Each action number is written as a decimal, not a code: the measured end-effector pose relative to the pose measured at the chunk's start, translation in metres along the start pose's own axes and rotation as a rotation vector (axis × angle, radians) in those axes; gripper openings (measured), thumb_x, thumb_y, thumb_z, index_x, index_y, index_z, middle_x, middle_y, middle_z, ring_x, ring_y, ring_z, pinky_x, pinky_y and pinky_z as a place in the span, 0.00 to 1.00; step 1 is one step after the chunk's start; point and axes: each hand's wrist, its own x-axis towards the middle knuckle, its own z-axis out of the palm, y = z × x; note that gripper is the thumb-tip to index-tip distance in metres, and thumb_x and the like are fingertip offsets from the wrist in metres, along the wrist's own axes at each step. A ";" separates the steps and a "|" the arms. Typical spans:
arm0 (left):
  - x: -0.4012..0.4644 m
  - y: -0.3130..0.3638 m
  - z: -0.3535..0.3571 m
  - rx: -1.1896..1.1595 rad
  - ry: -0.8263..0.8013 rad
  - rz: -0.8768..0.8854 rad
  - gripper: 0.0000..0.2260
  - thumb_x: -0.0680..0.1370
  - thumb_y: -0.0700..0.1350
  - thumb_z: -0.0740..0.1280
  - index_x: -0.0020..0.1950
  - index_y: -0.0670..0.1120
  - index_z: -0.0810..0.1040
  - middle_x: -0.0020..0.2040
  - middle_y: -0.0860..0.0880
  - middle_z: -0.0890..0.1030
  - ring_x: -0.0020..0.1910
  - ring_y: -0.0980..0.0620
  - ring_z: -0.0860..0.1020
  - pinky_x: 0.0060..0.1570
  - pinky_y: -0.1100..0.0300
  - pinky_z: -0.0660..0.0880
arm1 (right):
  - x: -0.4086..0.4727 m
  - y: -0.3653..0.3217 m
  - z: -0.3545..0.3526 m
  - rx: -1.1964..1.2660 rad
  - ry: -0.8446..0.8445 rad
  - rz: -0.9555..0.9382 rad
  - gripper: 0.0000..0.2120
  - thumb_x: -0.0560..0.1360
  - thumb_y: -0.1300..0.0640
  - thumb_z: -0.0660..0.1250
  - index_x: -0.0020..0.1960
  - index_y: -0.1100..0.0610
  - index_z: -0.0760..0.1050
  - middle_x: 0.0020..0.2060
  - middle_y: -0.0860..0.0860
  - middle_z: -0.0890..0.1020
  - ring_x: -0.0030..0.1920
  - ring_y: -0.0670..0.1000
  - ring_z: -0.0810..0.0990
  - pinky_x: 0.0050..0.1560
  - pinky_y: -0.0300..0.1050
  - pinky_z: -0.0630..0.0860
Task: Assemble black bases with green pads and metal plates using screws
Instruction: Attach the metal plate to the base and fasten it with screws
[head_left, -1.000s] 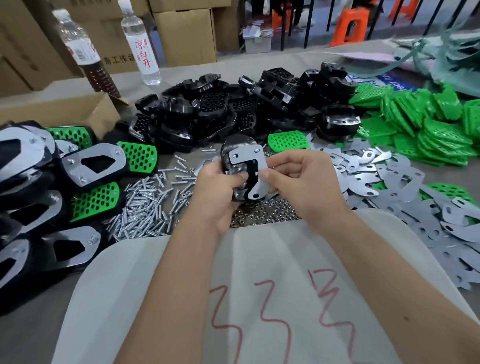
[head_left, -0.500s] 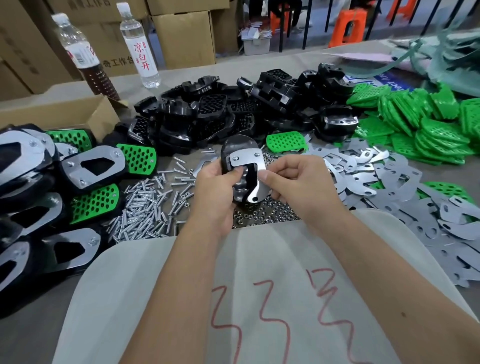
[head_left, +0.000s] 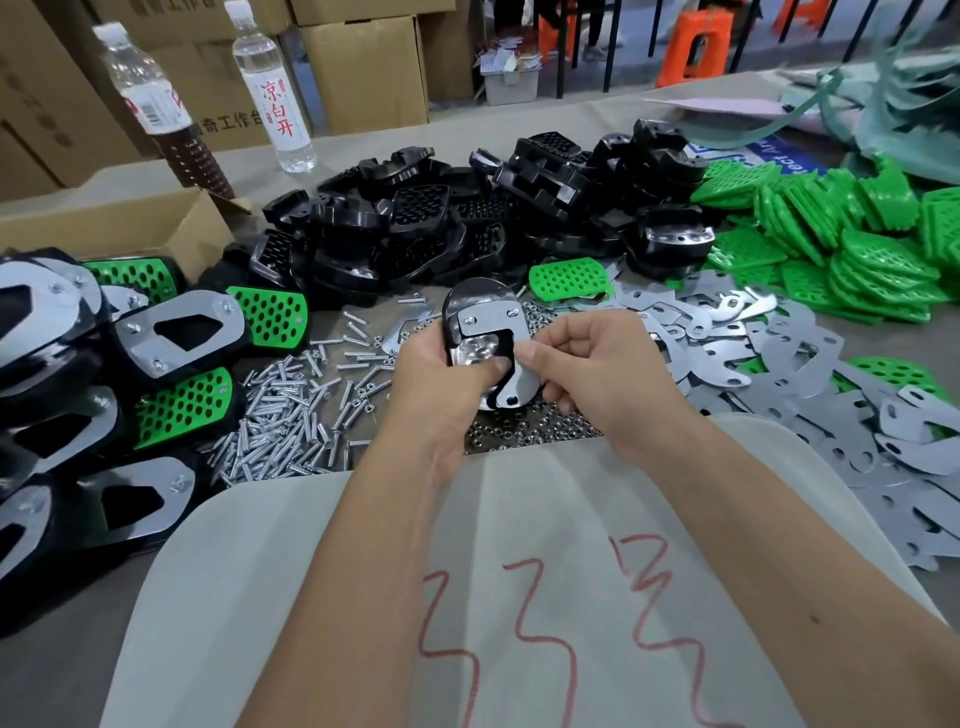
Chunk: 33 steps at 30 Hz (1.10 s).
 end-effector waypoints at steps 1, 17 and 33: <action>-0.001 0.001 0.000 0.008 -0.004 -0.001 0.16 0.75 0.25 0.70 0.53 0.45 0.81 0.54 0.41 0.86 0.51 0.42 0.84 0.58 0.41 0.80 | 0.000 0.000 0.000 0.009 -0.002 0.004 0.06 0.78 0.61 0.74 0.44 0.63 0.82 0.37 0.62 0.86 0.27 0.46 0.77 0.27 0.37 0.72; -0.003 0.007 -0.010 -0.093 -0.115 -0.124 0.19 0.76 0.22 0.65 0.57 0.43 0.80 0.50 0.43 0.87 0.46 0.47 0.85 0.45 0.55 0.82 | -0.003 -0.003 0.002 -0.255 0.065 -0.092 0.10 0.76 0.53 0.77 0.40 0.57 0.82 0.26 0.46 0.81 0.24 0.42 0.74 0.27 0.37 0.72; -0.003 0.009 -0.009 -0.166 -0.120 -0.107 0.16 0.78 0.26 0.66 0.63 0.40 0.80 0.50 0.44 0.86 0.45 0.49 0.85 0.42 0.58 0.84 | -0.005 -0.002 0.000 -0.014 -0.076 -0.086 0.09 0.82 0.58 0.69 0.44 0.59 0.75 0.36 0.60 0.81 0.35 0.51 0.84 0.39 0.58 0.86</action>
